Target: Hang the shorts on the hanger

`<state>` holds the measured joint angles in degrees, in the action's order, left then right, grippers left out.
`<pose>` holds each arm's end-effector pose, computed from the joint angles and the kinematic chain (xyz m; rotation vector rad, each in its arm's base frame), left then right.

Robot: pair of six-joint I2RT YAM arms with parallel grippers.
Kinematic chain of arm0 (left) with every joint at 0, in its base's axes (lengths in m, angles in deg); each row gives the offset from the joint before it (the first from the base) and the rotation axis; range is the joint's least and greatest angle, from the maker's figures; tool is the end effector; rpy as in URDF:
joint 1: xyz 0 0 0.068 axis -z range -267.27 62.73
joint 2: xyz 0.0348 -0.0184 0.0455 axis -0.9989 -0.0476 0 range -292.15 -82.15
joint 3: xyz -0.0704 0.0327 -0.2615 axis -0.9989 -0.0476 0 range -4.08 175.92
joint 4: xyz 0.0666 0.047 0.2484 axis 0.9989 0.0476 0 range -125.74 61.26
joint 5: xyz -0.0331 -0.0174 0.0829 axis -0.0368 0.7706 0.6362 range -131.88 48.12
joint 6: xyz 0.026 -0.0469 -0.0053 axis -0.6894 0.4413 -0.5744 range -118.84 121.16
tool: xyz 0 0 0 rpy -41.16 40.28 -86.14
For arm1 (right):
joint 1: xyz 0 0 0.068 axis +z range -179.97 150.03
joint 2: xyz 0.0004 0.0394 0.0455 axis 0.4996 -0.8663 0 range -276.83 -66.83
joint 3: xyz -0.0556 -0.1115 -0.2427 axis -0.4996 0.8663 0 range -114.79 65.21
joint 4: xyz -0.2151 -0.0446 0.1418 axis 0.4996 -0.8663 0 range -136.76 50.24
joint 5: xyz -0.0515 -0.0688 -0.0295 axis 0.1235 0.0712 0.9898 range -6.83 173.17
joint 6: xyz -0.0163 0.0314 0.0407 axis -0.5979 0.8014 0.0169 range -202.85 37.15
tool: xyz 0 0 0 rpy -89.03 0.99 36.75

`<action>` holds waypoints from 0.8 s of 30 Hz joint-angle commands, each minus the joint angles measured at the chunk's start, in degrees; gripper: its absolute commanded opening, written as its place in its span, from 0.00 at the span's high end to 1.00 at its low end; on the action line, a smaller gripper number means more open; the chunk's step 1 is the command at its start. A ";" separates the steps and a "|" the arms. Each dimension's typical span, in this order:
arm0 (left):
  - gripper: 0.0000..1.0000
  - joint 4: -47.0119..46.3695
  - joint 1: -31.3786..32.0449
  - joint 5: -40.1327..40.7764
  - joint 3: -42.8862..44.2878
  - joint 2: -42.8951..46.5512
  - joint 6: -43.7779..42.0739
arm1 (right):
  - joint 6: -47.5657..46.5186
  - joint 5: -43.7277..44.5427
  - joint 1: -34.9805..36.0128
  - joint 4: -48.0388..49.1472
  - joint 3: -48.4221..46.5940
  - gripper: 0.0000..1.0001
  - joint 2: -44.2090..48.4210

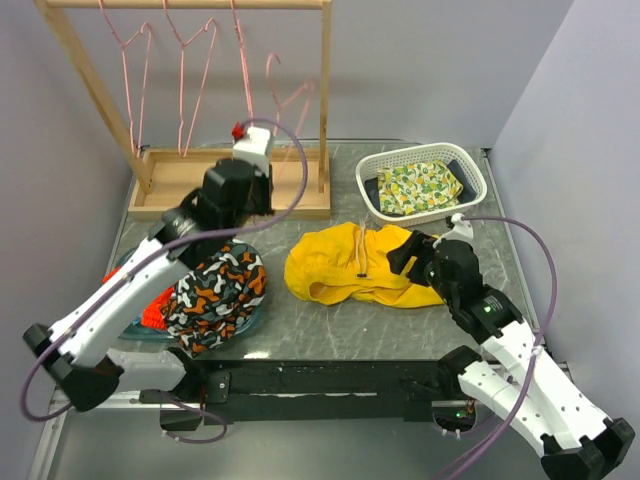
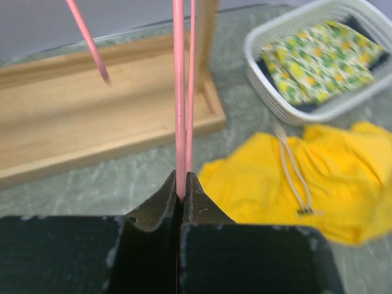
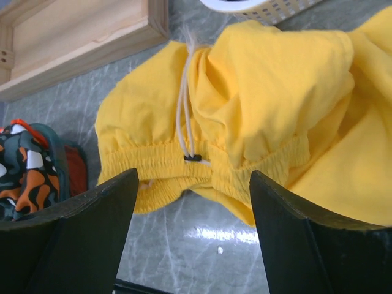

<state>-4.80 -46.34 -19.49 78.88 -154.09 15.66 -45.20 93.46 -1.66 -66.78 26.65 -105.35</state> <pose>0.2111 -0.1652 0.4338 0.1761 1.8931 -0.2841 0.1399 0.0682 0.2886 0.2828 2.0568 0.5354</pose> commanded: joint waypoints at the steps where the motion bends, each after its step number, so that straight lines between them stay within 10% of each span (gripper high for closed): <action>1: 0.99 1.04 7.22 2.64 -3.58 7.33 3.95 | 3.04 2.81 0.60 -4.08 1.56 0.21 4.49; 13: 0.99 8.78 34.20 11.79 -15.10 14.37 19.24 | 11.47 1.94 0.95 -9.02 9.73 0.53 11.19; 24: 0.99 14.50 40.90 12.24 -18.44 16.57 26.54 | 14.30 2.28 7.54 2.84 15.19 0.75 1.19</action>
<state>8.49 -6.43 -8.56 61.17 -139.69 38.31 -32.53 94.07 4.03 -71.64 41.20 -99.91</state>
